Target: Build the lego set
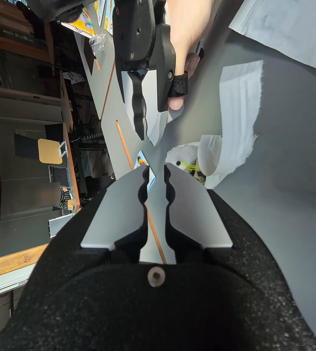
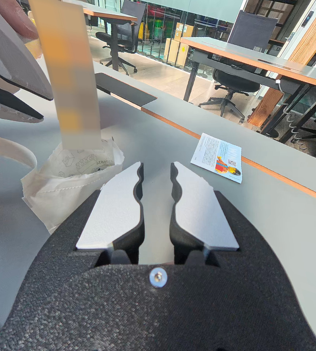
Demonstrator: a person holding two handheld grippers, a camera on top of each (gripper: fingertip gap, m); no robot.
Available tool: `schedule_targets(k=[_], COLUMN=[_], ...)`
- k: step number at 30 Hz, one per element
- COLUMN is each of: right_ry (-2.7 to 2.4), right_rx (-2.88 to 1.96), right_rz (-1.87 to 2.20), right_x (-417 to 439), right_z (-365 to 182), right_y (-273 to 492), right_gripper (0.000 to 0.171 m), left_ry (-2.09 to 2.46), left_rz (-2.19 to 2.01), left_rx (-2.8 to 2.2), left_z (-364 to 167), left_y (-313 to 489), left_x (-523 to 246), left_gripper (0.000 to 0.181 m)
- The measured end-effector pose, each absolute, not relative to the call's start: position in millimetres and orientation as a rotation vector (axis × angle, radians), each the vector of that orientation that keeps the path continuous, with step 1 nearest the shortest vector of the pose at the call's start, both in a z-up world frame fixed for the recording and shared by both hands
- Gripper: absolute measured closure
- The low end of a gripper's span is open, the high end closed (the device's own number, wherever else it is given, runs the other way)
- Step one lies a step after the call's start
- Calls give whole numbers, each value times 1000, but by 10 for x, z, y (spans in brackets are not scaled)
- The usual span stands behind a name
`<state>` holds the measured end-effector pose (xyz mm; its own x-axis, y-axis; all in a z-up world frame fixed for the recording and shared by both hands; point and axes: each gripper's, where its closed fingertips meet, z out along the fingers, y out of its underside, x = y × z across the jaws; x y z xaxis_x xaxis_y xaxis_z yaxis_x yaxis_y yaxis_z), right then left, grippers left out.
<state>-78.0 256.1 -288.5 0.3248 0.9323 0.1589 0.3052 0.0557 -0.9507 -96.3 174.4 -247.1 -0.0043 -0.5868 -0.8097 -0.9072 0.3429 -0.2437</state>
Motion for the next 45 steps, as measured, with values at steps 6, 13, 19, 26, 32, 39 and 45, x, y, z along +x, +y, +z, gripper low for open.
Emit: schedule_targets(k=[6,13,19,26,32,39,45], right_ry=[-1197,-1311,-1678,-1837,-1839,-1816,-2092], right_rx=[-1467,-1564,-1891,-2051,-2081,-1671,-1548], right_rz=[734,625,490,272,314,611,571], right_x=[-791,-304,637,711,631,-169,-986], right_z=[-2857,-2739,-3293,-3784,-3862,-2911,-2900], right_y=[2526,2751,2599,2637,2652,2191,1851], right_gripper=[145,151,148,140,155,155,142], left_ry=[1709,1654,1612,1627,1610,1516,1497], left_rz=[422,452,408,423,426,407,381], left_rx=[-1334,-1339,-1334,-1361,-1370,-1370,-1379], left_z=[-2457,-2343,-2220,-2289,-2248,-2019,-1987], left_y=[1699,1733,1707,1736,1738,1727,1729], left_x=[-930,-989,-1027,-1023,-1051,-1202,-1253], left_gripper=[166,166,166,166,166,167,167])
